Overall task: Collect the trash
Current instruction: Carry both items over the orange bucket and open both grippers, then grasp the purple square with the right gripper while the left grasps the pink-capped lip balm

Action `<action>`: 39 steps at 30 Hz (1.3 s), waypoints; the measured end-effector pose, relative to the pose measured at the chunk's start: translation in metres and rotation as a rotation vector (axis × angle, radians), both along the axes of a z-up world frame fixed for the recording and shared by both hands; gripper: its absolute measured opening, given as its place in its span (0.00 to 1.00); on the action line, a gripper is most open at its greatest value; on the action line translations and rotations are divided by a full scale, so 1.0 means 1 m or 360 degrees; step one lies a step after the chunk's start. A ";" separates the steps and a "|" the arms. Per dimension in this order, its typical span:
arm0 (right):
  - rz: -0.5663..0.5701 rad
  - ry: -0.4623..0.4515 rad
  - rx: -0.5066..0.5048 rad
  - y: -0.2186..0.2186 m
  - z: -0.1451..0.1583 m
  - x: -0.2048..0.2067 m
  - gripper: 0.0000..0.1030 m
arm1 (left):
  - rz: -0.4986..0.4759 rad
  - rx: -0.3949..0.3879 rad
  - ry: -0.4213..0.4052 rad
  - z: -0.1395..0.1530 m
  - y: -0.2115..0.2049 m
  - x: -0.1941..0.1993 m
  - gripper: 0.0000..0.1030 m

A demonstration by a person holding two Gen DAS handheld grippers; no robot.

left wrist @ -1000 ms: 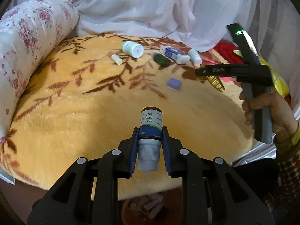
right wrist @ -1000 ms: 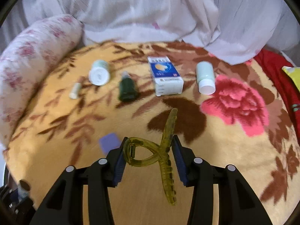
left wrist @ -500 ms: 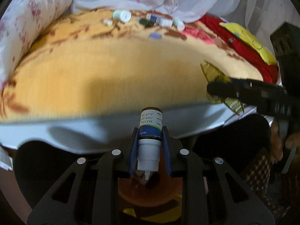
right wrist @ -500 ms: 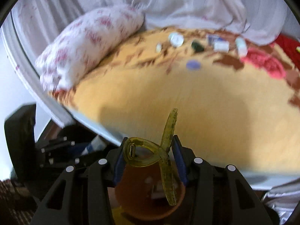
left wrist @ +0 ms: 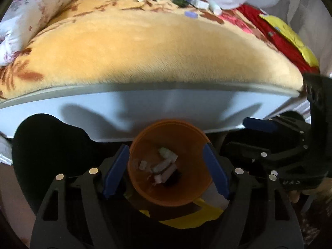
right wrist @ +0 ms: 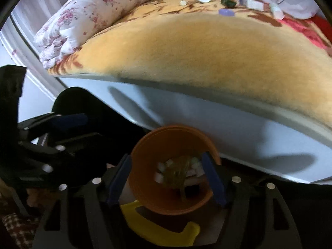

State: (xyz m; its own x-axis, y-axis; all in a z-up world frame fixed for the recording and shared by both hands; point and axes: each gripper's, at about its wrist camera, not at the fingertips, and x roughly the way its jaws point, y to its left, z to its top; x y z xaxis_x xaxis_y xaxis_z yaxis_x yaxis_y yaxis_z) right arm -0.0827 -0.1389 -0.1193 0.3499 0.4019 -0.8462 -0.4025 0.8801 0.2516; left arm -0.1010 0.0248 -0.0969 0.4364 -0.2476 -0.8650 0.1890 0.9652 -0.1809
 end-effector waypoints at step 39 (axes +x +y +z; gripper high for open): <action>-0.0159 -0.0296 -0.0183 0.007 0.065 0.271 0.35 | 0.0210 -0.0063 -0.0312 0.064 0.016 0.151 0.74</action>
